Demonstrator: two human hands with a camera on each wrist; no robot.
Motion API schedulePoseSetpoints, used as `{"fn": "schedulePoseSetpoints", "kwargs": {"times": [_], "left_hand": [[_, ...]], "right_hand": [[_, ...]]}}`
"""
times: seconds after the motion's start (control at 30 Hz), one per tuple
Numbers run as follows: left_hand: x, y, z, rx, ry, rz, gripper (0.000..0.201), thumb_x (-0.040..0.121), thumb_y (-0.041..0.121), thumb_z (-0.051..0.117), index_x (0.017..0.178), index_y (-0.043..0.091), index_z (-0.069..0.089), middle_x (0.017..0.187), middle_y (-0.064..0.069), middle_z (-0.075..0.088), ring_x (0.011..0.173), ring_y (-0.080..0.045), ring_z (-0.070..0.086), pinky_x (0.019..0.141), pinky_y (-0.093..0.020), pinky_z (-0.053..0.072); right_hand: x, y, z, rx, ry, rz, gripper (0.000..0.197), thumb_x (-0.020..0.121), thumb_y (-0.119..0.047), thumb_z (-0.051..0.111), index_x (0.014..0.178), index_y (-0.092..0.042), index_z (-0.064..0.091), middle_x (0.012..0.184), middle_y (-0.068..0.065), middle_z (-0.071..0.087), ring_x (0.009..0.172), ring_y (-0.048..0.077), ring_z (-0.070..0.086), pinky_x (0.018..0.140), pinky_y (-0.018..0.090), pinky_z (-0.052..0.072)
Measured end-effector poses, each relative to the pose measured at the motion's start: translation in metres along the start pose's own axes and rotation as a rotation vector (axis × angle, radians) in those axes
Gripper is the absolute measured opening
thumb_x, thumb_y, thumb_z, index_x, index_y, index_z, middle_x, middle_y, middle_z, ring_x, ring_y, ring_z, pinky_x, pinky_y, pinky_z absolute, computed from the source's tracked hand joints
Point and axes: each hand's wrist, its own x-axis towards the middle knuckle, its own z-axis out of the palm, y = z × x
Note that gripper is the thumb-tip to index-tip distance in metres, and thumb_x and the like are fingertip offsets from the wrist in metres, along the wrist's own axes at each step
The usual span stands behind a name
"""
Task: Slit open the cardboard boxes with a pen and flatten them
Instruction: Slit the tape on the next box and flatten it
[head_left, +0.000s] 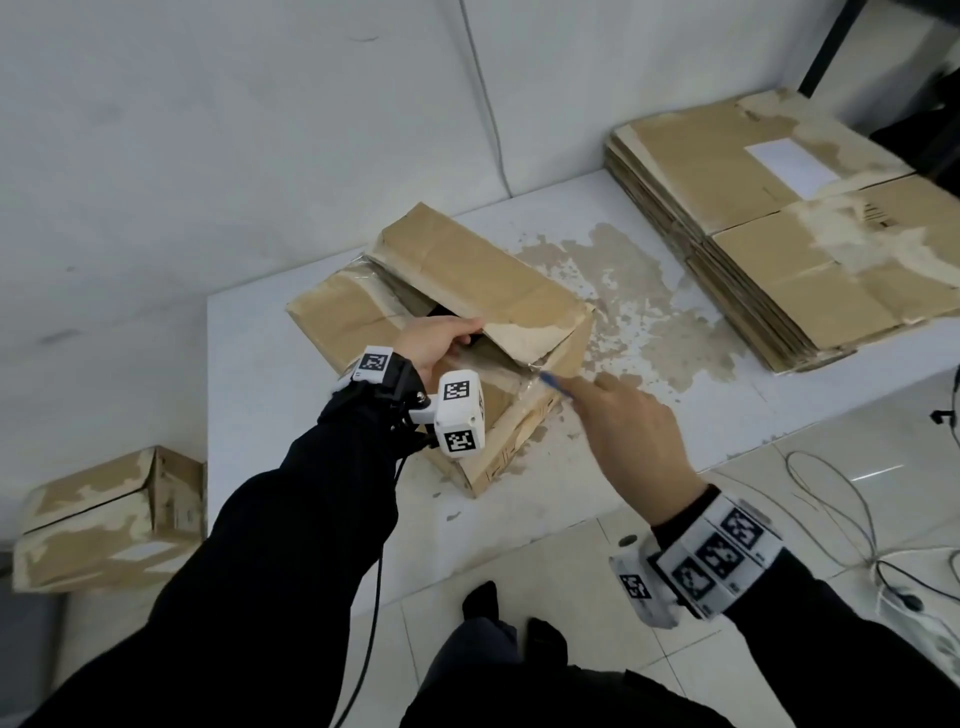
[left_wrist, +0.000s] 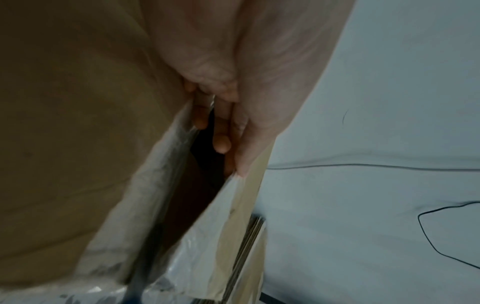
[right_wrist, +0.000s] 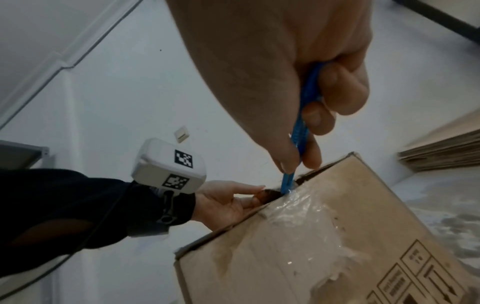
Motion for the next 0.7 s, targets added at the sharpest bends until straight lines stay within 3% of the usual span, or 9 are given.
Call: {"fn": "schedulePoseSetpoints", "kwargs": {"times": [0.1, 0.2, 0.27, 0.37, 0.43, 0.5, 0.6, 0.67, 0.7], "left_hand": [[-0.001, 0.0, -0.001, -0.027, -0.014, 0.002, 0.017, 0.088, 0.028, 0.066, 0.076, 0.016, 0.064, 0.074, 0.004, 0.054, 0.064, -0.011, 0.043, 0.055, -0.023, 0.034], [-0.005, 0.001, 0.009, 0.051, 0.012, 0.02, 0.025, 0.085, 0.033, 0.069, 0.074, 0.012, 0.061, 0.073, 0.0, 0.058, 0.065, -0.013, 0.049, 0.059, -0.023, 0.036], [-0.007, 0.002, 0.018, 0.226, 0.056, 0.092, 0.03, 0.082, 0.031, 0.072, 0.069, 0.014, 0.051, 0.072, -0.003, 0.053, 0.064, -0.017, 0.047, 0.06, -0.025, 0.035], [-0.008, 0.005, 0.017, 0.389, 0.118, 0.242, 0.034, 0.082, 0.023, 0.073, 0.066, 0.017, 0.043, 0.07, 0.002, 0.051, 0.065, -0.014, 0.046, 0.059, -0.025, 0.035], [-0.011, 0.01, 0.005, 0.494, 0.019, 0.285, 0.031, 0.081, 0.018, 0.074, 0.067, 0.016, 0.046, 0.071, 0.002, 0.053, 0.068, -0.015, 0.05, 0.062, -0.026, 0.037], [-0.019, 0.017, -0.011, 0.697, -0.139, 0.261, 0.027, 0.082, 0.017, 0.073, 0.072, 0.016, 0.048, 0.071, 0.002, 0.056, 0.071, -0.017, 0.053, 0.068, -0.028, 0.04], [-0.027, 0.03, -0.035, 1.045, -0.268, 0.218, 0.018, 0.086, 0.015, 0.068, 0.08, 0.016, 0.051, 0.082, -0.004, 0.066, 0.078, -0.019, 0.057, 0.076, -0.028, 0.044], [-0.024, 0.039, -0.053, 1.177, -0.253, 0.207, 0.009, 0.087, 0.013, 0.065, 0.092, 0.011, 0.058, 0.093, -0.007, 0.068, 0.081, -0.018, 0.057, 0.078, -0.027, 0.045], [-0.021, 0.042, -0.06, 1.208, -0.223, 0.195, 0.013, 0.086, 0.013, 0.065, 0.098, 0.009, 0.061, 0.096, -0.006, 0.066, 0.084, -0.017, 0.057, 0.077, -0.027, 0.044]], "right_hand": [[-0.001, 0.034, -0.011, 0.08, 0.061, 0.144, 0.032, 0.093, -0.009, 0.054, 0.123, -0.017, 0.059, 0.07, 0.002, 0.049, 0.047, 0.014, 0.04, 0.04, 0.024, 0.03], [0.002, 0.057, -0.024, 0.282, -0.032, 0.076, 0.024, 0.095, -0.017, 0.051, 0.115, -0.02, 0.064, 0.071, 0.002, 0.063, 0.059, 0.02, 0.055, 0.052, 0.032, 0.047], [-0.001, 0.06, -0.032, 0.459, -0.097, 0.041, 0.019, 0.098, -0.019, 0.047, 0.102, -0.027, 0.064, 0.065, -0.003, 0.064, 0.049, 0.013, 0.048, 0.046, 0.021, 0.039], [0.002, 0.063, -0.047, 0.665, -0.064, 0.108, 0.031, 0.099, -0.02, 0.043, 0.078, -0.018, 0.066, 0.056, -0.002, 0.058, 0.043, 0.007, 0.041, 0.046, 0.023, 0.033], [0.017, 0.068, -0.047, 0.757, -0.014, 0.158, 0.027, 0.1, -0.018, 0.042, 0.087, -0.012, 0.064, 0.071, 0.0, 0.065, 0.054, 0.006, 0.052, 0.051, 0.024, 0.044], [0.033, 0.066, -0.041, 0.761, 0.022, 0.159, 0.024, 0.1, -0.021, 0.04, 0.093, -0.013, 0.061, 0.09, 0.01, 0.068, 0.074, 0.017, 0.06, 0.067, 0.034, 0.054], [0.055, 0.057, -0.028, 0.742, 0.053, 0.175, 0.028, 0.102, -0.023, 0.035, 0.1, -0.009, 0.059, 0.103, 0.026, 0.059, 0.089, 0.035, 0.055, 0.074, 0.041, 0.044], [0.065, 0.05, -0.017, 0.757, 0.074, 0.221, 0.028, 0.103, -0.023, 0.033, 0.095, -0.012, 0.058, 0.096, 0.02, 0.057, 0.101, 0.031, 0.054, 0.076, 0.039, 0.039], [0.067, 0.047, -0.011, 0.771, 0.075, 0.238, 0.028, 0.103, -0.024, 0.032, 0.088, -0.017, 0.055, 0.086, 0.012, 0.055, 0.096, 0.027, 0.055, 0.076, 0.038, 0.039]]}}
